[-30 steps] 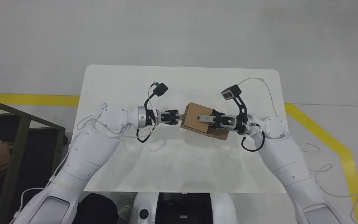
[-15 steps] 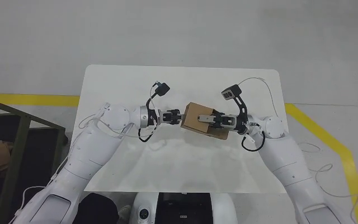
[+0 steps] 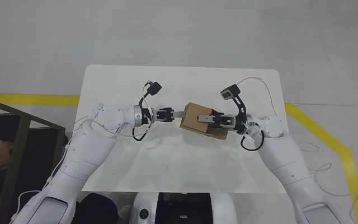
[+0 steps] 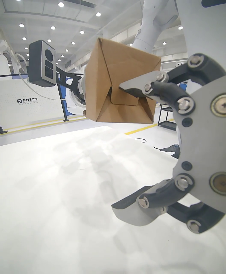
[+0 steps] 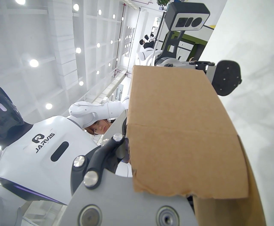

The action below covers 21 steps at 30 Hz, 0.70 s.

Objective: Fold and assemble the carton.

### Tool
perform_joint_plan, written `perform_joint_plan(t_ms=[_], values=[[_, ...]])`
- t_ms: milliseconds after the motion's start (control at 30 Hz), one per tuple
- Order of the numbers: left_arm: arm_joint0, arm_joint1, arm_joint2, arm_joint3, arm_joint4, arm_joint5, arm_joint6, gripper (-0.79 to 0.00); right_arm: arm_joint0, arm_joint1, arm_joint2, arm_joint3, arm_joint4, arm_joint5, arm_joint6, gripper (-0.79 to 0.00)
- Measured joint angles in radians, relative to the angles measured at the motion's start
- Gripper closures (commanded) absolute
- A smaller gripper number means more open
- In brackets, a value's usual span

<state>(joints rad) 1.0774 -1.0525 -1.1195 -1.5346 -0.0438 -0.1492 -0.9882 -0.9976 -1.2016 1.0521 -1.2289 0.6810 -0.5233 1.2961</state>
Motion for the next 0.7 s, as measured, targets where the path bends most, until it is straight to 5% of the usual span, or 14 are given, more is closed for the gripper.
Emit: perform_joint_plan(t_ms=[700], values=[[-0.025,-0.010,0.045,0.015,-0.038,-0.018,-0.016,-0.785,0.001,-0.004,0.002,0.007,0.002,-0.003,-0.002,0.000]])
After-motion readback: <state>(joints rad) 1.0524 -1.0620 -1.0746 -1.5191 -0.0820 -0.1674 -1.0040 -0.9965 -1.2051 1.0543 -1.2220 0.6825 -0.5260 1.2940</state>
